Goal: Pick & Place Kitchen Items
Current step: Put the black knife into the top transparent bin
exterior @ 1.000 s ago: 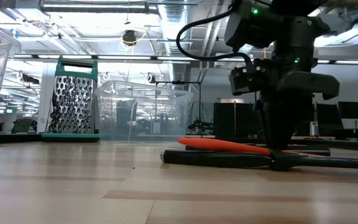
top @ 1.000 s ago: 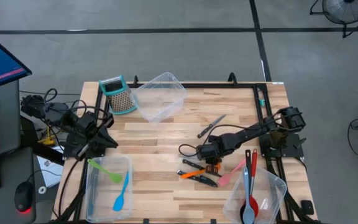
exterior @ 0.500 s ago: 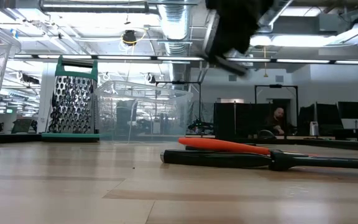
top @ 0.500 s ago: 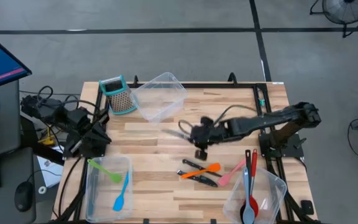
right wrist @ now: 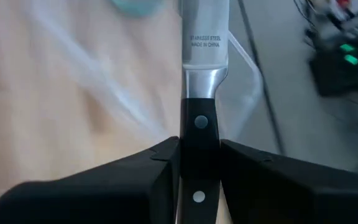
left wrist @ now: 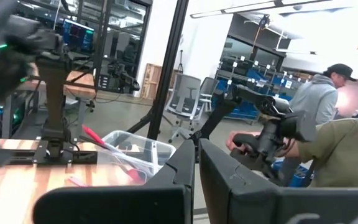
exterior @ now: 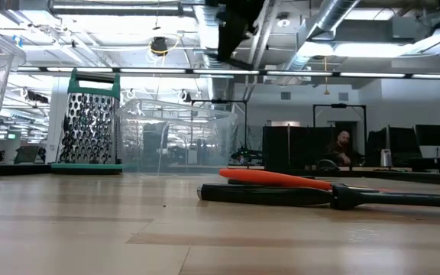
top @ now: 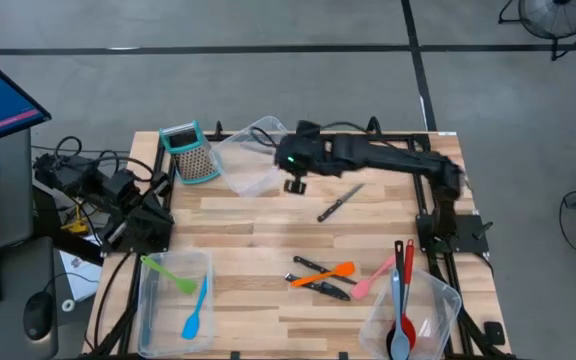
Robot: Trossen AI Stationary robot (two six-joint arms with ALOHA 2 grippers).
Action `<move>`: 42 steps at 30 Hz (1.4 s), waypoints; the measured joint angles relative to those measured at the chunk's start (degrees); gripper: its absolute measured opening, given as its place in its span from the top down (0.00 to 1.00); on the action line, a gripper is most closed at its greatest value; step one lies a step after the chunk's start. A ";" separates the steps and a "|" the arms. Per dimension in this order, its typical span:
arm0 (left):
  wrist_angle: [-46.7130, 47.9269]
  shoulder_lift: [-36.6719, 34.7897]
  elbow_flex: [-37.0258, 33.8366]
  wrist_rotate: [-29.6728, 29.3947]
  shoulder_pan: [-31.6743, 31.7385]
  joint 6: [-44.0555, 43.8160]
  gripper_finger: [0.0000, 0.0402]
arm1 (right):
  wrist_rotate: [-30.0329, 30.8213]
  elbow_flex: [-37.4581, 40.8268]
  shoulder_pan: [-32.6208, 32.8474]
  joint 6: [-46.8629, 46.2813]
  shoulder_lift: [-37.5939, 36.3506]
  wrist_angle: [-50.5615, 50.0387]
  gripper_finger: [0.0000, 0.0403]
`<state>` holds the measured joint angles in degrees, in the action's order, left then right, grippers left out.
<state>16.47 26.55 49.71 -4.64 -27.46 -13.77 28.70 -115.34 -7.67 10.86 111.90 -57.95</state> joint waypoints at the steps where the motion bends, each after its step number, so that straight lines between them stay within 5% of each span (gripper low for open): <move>1: 0.18 -0.02 0.00 0.00 0.00 0.03 0.99 | 1.64 -2.67 -0.84 1.07 2.18 -2.17 0.83; 10: 1.60 0.00 0.00 0.28 -0.01 0.10 0.99 | 11.36 -19.61 -4.44 8.93 17.51 -11.28 0.83; 19: 1.66 0.00 0.00 1.03 0.00 3.05 0.99 | 13.31 -18.98 -4.09 13.71 22.72 -11.14 0.83; 42: 1.66 0.00 0.00 1.04 0.00 3.03 0.99 | 11.62 -19.05 -4.15 12.15 22.47 -10.19 0.74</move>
<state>18.13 26.55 49.71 -3.61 -27.46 -10.74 40.32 -134.39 -11.81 23.00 134.37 -68.14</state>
